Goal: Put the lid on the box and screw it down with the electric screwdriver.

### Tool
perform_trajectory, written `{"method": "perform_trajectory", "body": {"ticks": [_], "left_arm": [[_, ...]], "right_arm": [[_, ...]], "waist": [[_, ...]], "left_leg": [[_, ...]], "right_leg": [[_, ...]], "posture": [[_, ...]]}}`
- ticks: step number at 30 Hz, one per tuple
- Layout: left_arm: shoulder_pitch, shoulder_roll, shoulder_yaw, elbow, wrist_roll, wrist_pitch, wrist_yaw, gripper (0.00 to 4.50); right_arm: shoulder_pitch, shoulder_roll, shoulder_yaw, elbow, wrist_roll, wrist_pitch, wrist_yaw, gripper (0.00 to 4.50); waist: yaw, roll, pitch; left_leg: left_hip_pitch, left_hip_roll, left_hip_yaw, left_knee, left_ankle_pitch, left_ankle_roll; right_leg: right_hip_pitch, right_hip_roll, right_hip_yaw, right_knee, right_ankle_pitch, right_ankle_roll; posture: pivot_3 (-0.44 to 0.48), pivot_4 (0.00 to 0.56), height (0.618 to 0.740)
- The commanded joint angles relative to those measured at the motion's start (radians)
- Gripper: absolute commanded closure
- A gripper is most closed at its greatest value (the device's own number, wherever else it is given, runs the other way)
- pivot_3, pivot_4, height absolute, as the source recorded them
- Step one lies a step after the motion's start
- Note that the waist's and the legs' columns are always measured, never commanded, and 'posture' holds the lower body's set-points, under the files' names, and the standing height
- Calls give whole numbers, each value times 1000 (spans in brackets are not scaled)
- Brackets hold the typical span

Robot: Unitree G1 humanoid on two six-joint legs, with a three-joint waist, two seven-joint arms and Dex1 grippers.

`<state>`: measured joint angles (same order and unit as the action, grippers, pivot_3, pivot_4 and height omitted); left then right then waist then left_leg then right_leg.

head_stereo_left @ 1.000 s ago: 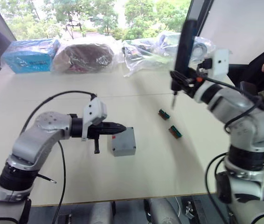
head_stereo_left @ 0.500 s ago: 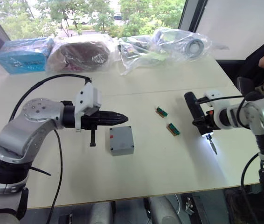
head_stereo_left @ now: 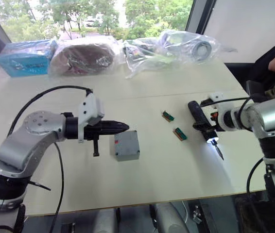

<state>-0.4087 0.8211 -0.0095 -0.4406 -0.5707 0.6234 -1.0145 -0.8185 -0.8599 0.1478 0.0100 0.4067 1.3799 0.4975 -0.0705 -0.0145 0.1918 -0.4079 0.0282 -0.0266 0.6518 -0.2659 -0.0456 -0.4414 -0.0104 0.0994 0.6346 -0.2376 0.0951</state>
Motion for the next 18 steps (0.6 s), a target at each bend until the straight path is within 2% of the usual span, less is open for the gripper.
{"method": "perform_trajectory", "body": {"ticks": [1, 2, 6, 10, 11, 14, 18], "left_arm": [[52, 38, 45, 32, 67, -61, 16, 4500], [76, 42, 48, 48, 76, -69, 17, 4500], [153, 50, 27, 122, 141, -142, 1, 4500], [177, 24, -20, 185, 197, -183, 5, 4500], [177, 12, -34, 191, 204, -190, 5, 4500], [171, -15, -61, 204, 222, -203, 7, 4500], [142, -57, -116, 223, 279, -228, 35, 4500]], "right_arm": [[-19, -14, -41, -188, 28, -98, 68, 13], [-7, 3, -54, -238, 48, -125, 87, 13], [52, 73, -78, -371, 120, -166, 142, 1095], [121, 152, -41, -407, 132, -202, 142, 2576], [141, 176, -18, -408, 117, -220, 127, 3113], [183, 216, 34, -416, 79, -254, 97, 4335], [236, 272, 107, -427, 56, -272, 73, 4436]], "waist": [[0, 0, 0], [0, 0, 0], [2, 0, 0], [11, -1, 0], [13, -1, 0], [14, -1, 0], [14, -1, -1]], "left_leg": [[0, 0, 0, 0, 0, 0], [0, 1, 0, -1, 0, 0], [0, 1, 0, -1, 0, 0], [0, 0, 0, 1, 0, 0], [-1, 0, 0, 2, 0, 0], [-1, 0, 0, 4, 0, 0], [0, 0, 0, 6, 0, 0]], "right_leg": [[0, 0, 0, 0, 0, 0], [0, 1, 0, 0, 0, 0], [0, 1, -1, 0, 0, 0], [1, -1, -1, 0, 0, 0], [1, -1, -1, 0, 0, 0], [2, -1, -1, 0, 1, -1], [2, -1, -1, 3, 1, -2]], "posture": [[0, 150, 740], [0, 150, 740], [0, 150, 740], [0, 150, 740], [0, 150, 740], [0, 150, 740], [0, 150, 740]]}}
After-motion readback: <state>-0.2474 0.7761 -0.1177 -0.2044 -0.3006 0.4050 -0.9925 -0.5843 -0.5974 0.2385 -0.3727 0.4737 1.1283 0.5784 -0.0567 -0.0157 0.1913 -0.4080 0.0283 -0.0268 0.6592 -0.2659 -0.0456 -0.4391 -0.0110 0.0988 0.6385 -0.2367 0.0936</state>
